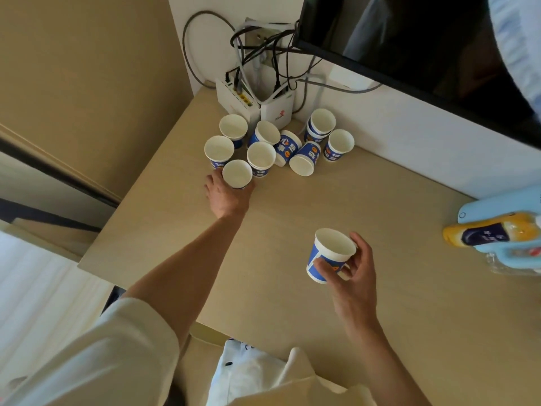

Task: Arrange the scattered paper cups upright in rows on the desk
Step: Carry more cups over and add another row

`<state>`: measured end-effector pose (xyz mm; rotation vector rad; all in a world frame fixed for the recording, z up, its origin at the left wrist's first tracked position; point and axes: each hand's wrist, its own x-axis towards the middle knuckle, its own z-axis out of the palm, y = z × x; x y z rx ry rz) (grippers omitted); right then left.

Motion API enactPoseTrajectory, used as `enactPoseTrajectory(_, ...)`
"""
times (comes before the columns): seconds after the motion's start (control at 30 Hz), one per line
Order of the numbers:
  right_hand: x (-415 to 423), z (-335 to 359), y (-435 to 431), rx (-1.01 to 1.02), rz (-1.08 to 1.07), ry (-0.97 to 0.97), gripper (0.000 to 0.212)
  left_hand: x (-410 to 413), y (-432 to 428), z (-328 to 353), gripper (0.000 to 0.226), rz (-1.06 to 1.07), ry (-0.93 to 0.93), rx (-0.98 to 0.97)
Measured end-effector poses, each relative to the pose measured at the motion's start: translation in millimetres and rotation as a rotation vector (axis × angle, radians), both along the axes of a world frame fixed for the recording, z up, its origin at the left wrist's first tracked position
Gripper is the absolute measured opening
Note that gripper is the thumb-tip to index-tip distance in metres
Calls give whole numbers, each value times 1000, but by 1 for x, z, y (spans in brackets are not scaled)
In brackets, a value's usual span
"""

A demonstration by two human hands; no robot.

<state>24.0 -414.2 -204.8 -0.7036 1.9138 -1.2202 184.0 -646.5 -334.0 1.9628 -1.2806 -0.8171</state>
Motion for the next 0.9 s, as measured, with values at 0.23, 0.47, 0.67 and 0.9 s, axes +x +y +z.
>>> enactPoseTrajectory(0.23, -2, -9, 3, -11, -33, -25, 75, 8, 60, 18, 68, -79, 15, -66)
enactPoseTrajectory(0.47, -21, -4, 30, -69, -154, -113, 66, 0, 139, 71, 56, -263, 175, -43)
enactPoseTrajectory(0.67, -57, 12, 83, -172, -290, -187, 66, -38, 201, 121, 48, -430, 246, -76)
enactPoseTrajectory(0.9, -113, 39, 173, -307, -414, -210, 70, -119, 294, 160, 58, -602, 331, -90)
